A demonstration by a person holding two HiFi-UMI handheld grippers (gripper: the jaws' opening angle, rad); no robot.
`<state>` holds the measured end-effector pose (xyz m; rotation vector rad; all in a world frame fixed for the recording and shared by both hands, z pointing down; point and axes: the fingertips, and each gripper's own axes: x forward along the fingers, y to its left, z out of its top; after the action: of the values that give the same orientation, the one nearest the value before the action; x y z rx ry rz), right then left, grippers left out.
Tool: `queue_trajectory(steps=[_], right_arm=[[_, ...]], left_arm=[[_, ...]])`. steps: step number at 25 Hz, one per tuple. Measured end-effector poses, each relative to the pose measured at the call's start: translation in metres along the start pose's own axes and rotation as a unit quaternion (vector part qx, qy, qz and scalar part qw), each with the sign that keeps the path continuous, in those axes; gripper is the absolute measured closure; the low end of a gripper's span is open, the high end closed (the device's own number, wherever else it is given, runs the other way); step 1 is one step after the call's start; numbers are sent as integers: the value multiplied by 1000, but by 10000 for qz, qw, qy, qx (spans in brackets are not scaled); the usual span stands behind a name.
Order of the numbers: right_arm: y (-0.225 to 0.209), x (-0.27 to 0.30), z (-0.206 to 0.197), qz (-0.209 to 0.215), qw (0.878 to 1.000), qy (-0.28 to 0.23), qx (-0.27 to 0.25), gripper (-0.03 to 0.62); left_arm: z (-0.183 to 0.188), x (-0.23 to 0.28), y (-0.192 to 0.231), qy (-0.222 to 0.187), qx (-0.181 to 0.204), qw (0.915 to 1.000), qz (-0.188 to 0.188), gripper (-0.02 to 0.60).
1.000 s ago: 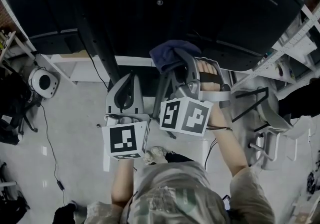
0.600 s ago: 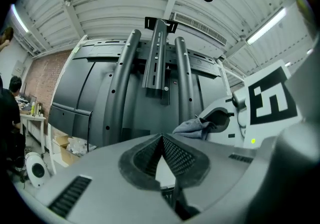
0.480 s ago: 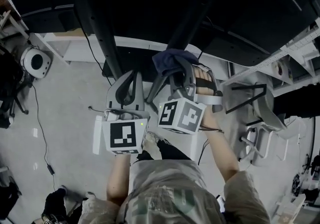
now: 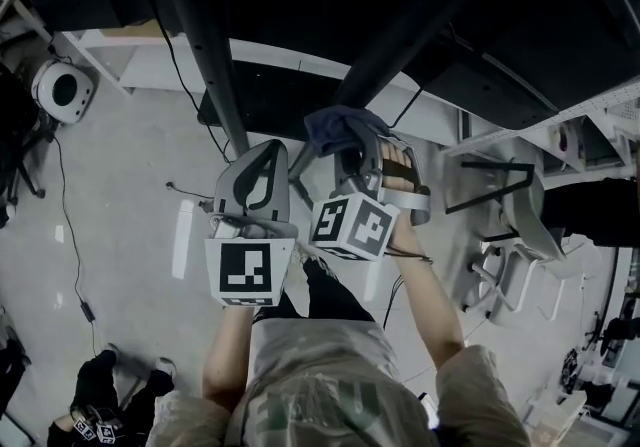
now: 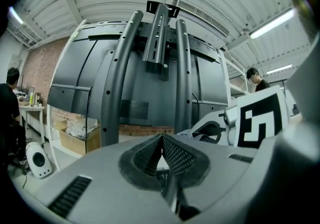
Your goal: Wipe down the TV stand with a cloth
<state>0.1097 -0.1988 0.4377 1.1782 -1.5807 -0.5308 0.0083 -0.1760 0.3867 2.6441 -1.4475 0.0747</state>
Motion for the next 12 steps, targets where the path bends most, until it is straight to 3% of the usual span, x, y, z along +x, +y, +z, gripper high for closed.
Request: queue_trajectory(steps=[12], right_arm=[[86, 49, -46, 726, 9971, 212, -66, 537]], left_arm=[[-55, 0, 1, 388, -205, 9990, 80, 566]])
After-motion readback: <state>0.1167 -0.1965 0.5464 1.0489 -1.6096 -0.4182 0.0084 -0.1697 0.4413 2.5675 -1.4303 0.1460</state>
